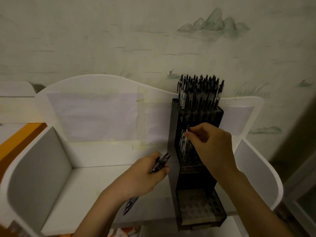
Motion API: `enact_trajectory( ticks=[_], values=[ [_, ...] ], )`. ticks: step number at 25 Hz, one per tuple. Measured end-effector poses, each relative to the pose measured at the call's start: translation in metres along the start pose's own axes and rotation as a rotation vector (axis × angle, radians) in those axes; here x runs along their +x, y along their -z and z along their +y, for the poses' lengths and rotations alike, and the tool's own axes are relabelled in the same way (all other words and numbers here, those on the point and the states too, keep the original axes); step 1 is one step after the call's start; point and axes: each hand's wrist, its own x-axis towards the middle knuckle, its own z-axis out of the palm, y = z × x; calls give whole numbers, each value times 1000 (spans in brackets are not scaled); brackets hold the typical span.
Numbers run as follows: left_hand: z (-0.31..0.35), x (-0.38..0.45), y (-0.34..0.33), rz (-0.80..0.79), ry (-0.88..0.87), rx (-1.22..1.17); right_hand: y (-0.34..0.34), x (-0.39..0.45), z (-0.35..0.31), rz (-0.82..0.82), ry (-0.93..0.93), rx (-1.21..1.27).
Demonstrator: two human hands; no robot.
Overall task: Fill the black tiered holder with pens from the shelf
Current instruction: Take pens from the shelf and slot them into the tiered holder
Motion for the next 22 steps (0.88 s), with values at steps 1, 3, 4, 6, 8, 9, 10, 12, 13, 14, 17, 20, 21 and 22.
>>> enact_trajectory(
  ticks=[1, 3, 4, 6, 8, 9, 10, 12, 13, 14, 17, 20, 21, 22],
  values=[
    [0, 0, 0, 0, 0, -5, 0, 0, 1, -25, -14, -13],
    [0, -1, 0, -3, 4, -7, -1, -6, 5, -81, -59, -40],
    [1, -1, 0, -5, 4, -4, -2, -12, 8, -97, -87, -43],
    [1, 0, 0, -2, 1, 4, -4, -21, 13, -98, -116, -44],
    [2, 2, -1, -4, -2, 13, -3, -22, 14, -94, -120, -34],
    [3, 3, -1, -7, -4, 13, -2, -22, 13, -96, -124, -31],
    [3, 4, -2, -11, -6, 9, 0, -22, 11, -92, -127, -32],
    [4, 5, -5, -17, -11, 0, 4, -25, 6, -45, -95, -54],
    [4, 6, -6, -15, -17, 1, 6, -28, 3, -9, -60, -63],
    [3, 6, -6, -9, -22, 6, 7, -33, 0, 15, -27, -56],
    [2, 9, -11, 8, -34, 39, 3, -46, -9, -124, -106, 71],
    [1, 10, -17, -9, -28, -6, -3, -53, -10, -379, -379, 274],
    [1, 11, -18, -17, -19, -25, -2, -53, -8, -428, -454, 345],
    [0, 11, -19, -27, -12, -40, -1, -52, -6, -464, -507, 402]
  ],
)
